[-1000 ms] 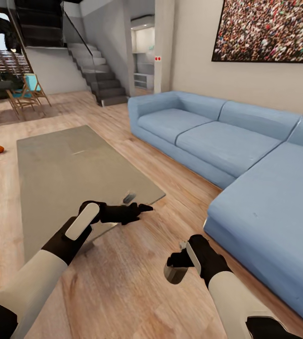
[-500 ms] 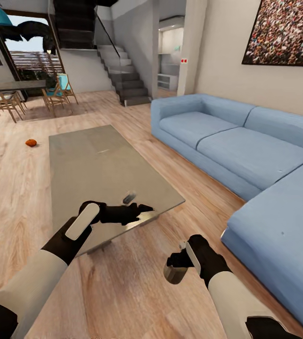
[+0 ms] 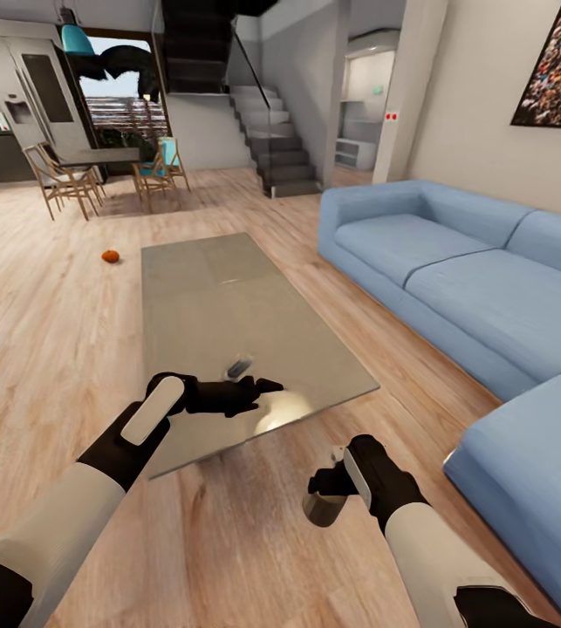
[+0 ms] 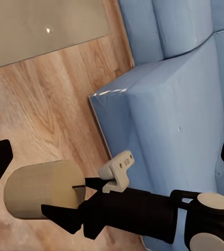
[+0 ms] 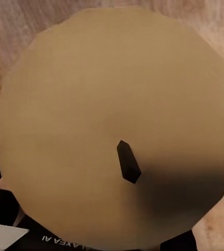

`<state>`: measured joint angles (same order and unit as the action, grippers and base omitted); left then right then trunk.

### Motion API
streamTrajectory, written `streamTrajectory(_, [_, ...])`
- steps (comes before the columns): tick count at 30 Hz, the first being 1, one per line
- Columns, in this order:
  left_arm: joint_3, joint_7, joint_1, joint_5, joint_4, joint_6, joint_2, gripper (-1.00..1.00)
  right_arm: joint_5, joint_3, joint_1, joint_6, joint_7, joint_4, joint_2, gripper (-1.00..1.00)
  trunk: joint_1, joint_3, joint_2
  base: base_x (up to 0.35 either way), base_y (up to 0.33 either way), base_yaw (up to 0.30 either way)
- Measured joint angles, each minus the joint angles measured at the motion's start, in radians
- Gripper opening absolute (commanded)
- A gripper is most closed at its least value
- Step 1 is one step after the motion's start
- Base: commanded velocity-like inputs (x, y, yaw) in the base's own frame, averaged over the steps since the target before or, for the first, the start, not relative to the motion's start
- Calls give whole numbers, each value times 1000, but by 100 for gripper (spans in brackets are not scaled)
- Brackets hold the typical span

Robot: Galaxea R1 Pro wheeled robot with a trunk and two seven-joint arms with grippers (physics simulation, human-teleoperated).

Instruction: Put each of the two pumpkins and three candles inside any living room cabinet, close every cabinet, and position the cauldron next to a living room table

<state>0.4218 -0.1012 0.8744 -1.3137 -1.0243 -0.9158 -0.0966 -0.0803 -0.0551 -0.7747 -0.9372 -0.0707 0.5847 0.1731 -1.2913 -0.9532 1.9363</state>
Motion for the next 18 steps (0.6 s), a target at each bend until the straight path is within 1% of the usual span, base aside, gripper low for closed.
streamTrajectory(4, [0,0,0,0,1,1,4,100,1,1,0,0,-1,0,1,-100,15,13,-28,0,0,286])
streamTrajectory(7, [0,0,0,3,2,2,26,100,-1,1,0,1,-2,0,1,-100,27,22,-49,0,0,286])
streamTrajectory(10, [0,0,0,4,3,2,30,100,-2,1,0,2,-1,0,1,-100,38,31,-70,0,0,286])
streamTrajectory(18, [0,-1,0,5,3,2,31,100,-2,1,0,2,-2,0,1,-100,69,56,-126,0,0,286])
